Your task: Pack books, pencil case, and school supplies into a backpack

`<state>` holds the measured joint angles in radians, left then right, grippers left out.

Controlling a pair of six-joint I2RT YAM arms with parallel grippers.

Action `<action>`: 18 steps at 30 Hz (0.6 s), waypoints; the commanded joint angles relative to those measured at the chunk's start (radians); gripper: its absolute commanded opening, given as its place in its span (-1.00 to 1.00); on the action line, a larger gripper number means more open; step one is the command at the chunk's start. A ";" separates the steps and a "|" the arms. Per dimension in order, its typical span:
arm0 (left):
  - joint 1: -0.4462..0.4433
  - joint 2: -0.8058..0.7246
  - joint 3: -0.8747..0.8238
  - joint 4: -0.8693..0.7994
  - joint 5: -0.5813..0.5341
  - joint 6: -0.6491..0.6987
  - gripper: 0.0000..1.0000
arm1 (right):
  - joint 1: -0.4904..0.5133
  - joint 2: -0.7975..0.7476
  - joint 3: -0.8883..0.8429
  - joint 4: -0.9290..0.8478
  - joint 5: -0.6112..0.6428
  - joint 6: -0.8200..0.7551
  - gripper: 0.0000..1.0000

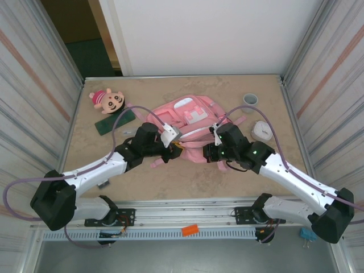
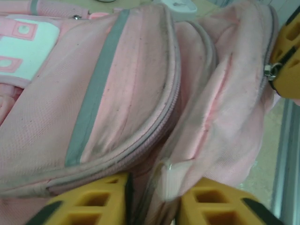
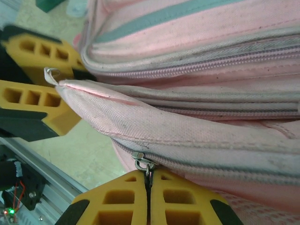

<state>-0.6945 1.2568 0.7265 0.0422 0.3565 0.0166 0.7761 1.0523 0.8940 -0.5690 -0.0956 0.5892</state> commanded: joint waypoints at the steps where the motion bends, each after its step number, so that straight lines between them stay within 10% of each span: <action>1: 0.047 -0.067 -0.017 0.016 -0.092 -0.130 0.05 | -0.009 0.031 -0.009 -0.045 -0.037 -0.032 -1.00; 7: 0.158 -0.105 -0.100 0.025 -0.123 -0.476 0.41 | 0.016 0.106 0.026 -0.019 -0.047 -0.035 -1.00; 18: 0.196 0.122 -0.082 0.159 -0.040 -0.655 0.49 | 0.074 0.221 0.099 -0.006 -0.066 -0.063 -1.00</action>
<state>-0.5095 1.3239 0.6254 0.1341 0.2840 -0.5667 0.8326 1.2602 0.9375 -0.6033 -0.1326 0.5629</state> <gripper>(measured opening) 0.740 0.059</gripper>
